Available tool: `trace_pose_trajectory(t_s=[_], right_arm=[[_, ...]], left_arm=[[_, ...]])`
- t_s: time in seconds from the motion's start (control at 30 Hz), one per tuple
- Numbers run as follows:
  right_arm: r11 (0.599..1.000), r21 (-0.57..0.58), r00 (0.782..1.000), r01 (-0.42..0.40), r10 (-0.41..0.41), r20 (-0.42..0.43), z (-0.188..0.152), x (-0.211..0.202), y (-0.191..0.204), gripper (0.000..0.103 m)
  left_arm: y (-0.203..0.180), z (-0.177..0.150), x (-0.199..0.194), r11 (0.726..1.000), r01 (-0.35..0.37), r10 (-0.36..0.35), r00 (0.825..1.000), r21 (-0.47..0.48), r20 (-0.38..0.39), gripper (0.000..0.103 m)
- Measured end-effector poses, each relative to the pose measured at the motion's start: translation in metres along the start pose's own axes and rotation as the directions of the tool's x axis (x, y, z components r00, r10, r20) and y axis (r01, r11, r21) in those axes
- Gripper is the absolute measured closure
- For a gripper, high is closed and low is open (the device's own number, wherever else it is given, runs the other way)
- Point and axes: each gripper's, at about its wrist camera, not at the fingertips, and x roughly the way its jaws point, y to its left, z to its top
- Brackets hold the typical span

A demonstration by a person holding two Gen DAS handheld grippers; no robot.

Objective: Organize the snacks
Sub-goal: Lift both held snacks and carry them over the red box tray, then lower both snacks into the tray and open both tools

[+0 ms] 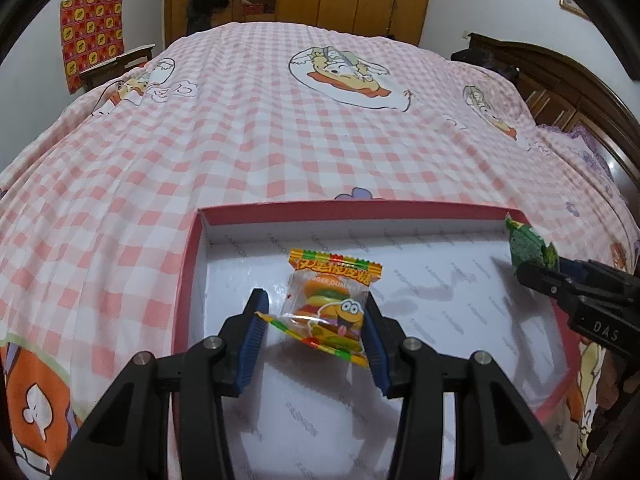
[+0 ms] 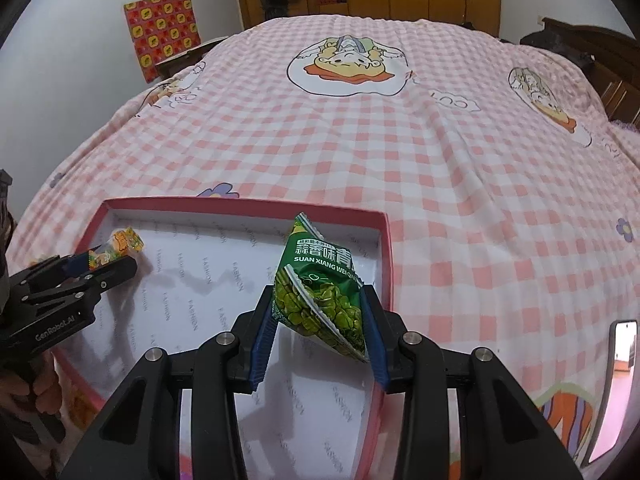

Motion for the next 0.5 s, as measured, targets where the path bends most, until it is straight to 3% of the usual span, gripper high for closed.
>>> trace_pose_trajectory(t_s=[0.5], right_arm=[[0.999, -0.041, 1.0, 0.016, -0.015, 0.024, 0.001, 0.022, 0.005, 0.063]], left_arm=[[-0.002, 0.004, 0.014, 0.997, -0.069, 0.069, 0.998, 0.024, 0.007, 0.055]])
